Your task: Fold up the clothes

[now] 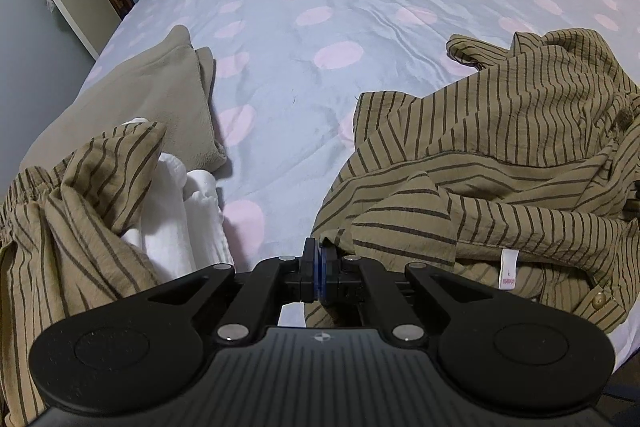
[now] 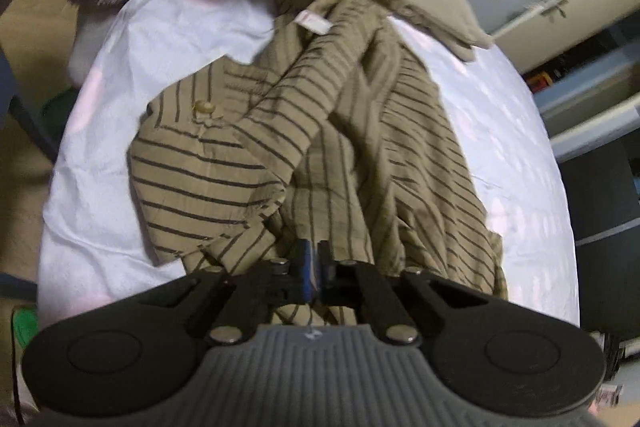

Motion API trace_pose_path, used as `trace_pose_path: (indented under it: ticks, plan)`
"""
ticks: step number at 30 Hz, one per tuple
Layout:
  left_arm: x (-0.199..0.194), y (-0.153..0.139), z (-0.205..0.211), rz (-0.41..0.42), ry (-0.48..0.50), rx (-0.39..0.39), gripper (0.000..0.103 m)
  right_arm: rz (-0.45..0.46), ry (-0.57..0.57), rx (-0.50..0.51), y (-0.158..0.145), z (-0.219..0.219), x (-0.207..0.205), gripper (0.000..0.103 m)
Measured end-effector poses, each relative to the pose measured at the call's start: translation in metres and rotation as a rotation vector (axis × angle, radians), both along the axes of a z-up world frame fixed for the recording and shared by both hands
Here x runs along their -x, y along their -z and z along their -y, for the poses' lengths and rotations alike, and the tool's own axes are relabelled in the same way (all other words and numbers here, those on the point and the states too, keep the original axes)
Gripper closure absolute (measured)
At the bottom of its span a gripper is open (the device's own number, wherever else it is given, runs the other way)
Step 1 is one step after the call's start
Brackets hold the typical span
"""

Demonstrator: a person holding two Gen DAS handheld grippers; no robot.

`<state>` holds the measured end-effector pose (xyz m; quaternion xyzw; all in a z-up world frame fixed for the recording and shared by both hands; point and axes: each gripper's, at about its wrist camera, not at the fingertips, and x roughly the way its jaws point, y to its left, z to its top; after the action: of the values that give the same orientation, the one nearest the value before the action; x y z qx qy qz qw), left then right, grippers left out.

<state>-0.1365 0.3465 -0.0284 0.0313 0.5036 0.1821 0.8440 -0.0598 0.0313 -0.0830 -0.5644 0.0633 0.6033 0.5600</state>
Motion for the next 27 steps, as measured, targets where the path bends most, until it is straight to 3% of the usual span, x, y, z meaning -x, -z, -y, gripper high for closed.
trace_pose_path:
  ticks: [3,6,9,12,15,17,22,27]
  plan:
    - [0.002,-0.001,0.002,0.000,0.001,-0.005,0.103,0.009,0.025,-0.007,-0.001,0.005,-0.001,0.097]
    - [0.003,-0.001,0.003,-0.001,0.000,-0.011,0.103,0.076,-0.020,0.001,0.010,0.007,0.003,0.077]
    - [0.002,0.000,0.004,-0.005,-0.001,-0.016,0.103,0.081,-0.047,0.014,0.019,0.000,0.004,0.077]
    - [0.001,-0.001,0.003,-0.002,-0.003,-0.013,0.103,0.128,-0.067,0.041,0.033,-0.008,0.005,0.078]
    - [0.001,-0.003,0.002,0.004,-0.006,-0.008,0.103,0.146,-0.057,0.046,0.042,-0.014,0.003,0.098]
    - [0.002,-0.005,0.001,0.010,-0.010,-0.005,0.103,0.137,-0.053,0.023,0.035,-0.012,0.003,0.100]
    - [0.009,-0.013,-0.001,0.035,-0.018,0.007,0.103,0.119,-0.006,-0.078,0.003,0.005,0.003,0.101]
    - [0.016,-0.027,0.003,0.092,-0.010,0.021,0.103,0.123,0.169,-0.286,-0.042,0.028,-0.007,0.101]
